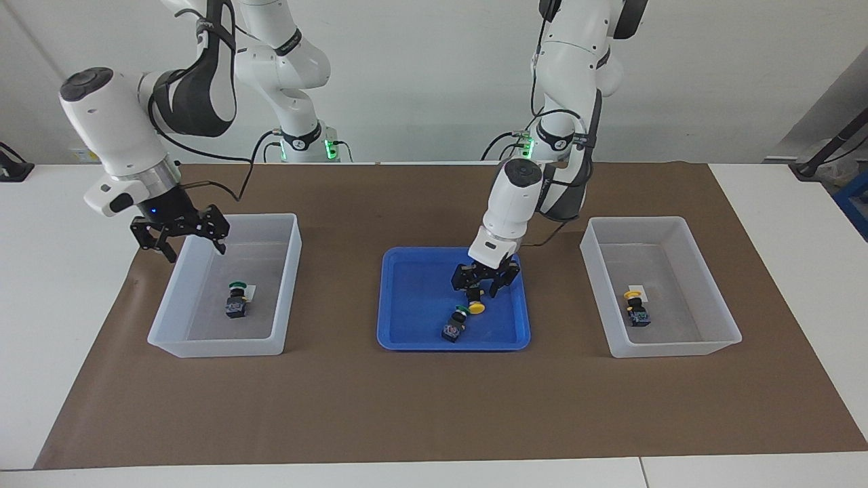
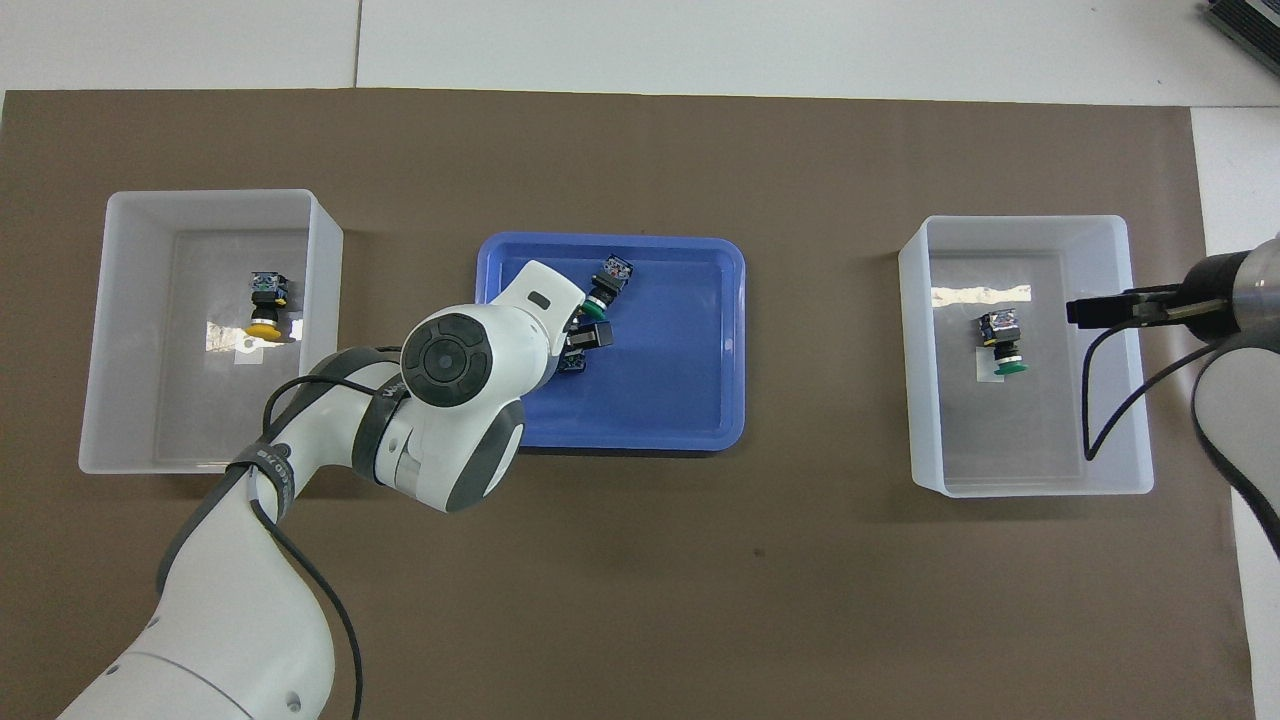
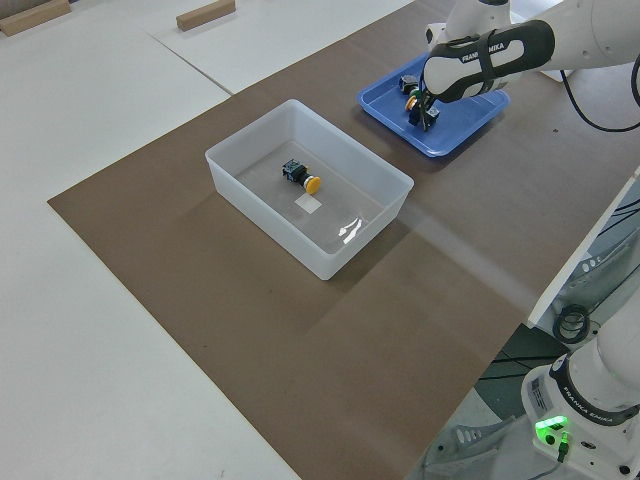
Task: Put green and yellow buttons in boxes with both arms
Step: 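Grasp a yellow button with the left gripper while the right gripper releases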
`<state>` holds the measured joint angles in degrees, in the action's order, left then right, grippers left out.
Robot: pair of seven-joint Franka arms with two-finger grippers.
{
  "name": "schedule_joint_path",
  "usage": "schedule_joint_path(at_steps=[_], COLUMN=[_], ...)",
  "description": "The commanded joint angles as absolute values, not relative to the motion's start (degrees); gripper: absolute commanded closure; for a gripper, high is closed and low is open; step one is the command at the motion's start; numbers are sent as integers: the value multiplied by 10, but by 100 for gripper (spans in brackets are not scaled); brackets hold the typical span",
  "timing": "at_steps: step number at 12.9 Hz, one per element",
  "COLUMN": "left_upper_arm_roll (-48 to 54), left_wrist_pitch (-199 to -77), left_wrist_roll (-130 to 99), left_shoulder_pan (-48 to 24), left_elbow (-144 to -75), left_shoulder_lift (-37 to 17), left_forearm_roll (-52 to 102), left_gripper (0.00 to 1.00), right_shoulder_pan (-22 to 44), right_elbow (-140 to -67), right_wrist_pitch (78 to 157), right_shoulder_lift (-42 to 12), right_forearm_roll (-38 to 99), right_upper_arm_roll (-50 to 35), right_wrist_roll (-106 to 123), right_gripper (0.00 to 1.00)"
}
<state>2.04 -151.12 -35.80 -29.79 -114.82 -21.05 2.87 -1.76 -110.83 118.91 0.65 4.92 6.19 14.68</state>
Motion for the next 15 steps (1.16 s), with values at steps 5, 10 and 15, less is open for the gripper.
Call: schedule_joint_path(at_steps=[5,10,15], left_upper_arm_roll=[12,8,7], left_wrist_pitch=[-1531,-1526,-1419], left_wrist_roll=[-381,-378,-366], left_shoulder_pan=[-329,-318,-254], left_elbow=[-1167,-1152,-1070], left_shoulder_lift=[-214,-217,-204], left_forearm_roll=[20,20,19], left_gripper=[66,100,100], right_shoulder_pan=[8,20,21], right_elbow=[-973,-908,-911], right_wrist_pitch=[1015,915,920], right_shoulder_lift=[9,16,17], right_forearm_roll=[-14,-47,-45], right_upper_arm_roll=[47,45,37], right_wrist_roll=[12,-2,-10], right_gripper=[0,0,0])
